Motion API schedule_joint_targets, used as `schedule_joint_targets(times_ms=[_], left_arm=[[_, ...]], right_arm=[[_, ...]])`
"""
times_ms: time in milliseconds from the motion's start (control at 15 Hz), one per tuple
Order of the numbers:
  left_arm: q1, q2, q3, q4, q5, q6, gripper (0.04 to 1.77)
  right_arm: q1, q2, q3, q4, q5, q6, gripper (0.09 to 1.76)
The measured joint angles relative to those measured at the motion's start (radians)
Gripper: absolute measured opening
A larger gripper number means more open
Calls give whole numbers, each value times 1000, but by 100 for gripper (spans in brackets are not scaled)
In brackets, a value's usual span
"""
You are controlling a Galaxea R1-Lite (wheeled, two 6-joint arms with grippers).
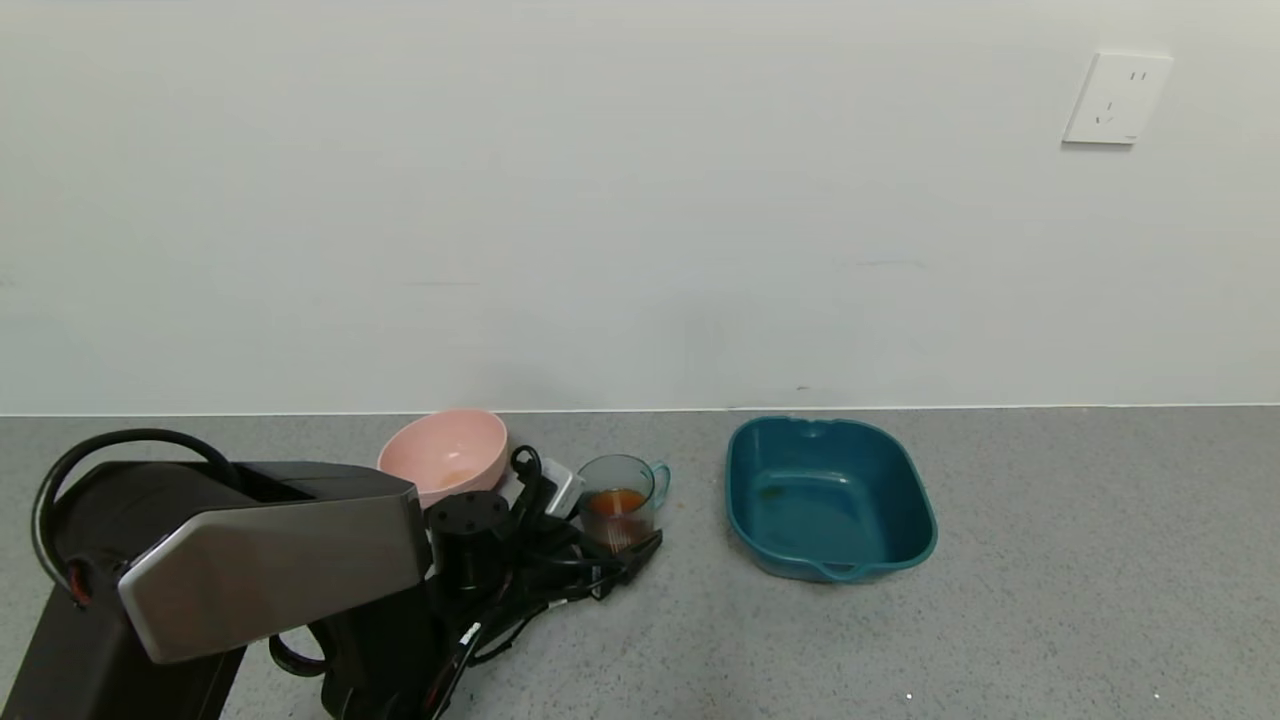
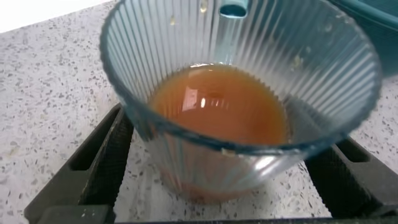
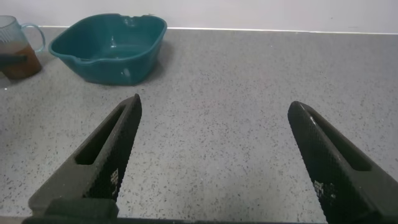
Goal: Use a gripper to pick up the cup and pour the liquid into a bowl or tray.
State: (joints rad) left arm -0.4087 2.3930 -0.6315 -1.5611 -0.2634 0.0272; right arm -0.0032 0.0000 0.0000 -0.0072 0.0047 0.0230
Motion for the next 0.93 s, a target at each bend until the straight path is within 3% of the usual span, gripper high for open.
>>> schedule_joint_targets(times_ms=[667, 800, 933], left_arm=[[-1, 9, -31, 17, 13, 0, 172], [-1, 9, -33, 19, 13, 0, 142], [-1, 9, -33, 19, 14, 0, 134]], right_arm=[[0, 0, 0, 0, -1, 0, 171], [0, 0, 0, 0, 0, 0, 171], [0, 0, 0, 0, 0, 0, 171]])
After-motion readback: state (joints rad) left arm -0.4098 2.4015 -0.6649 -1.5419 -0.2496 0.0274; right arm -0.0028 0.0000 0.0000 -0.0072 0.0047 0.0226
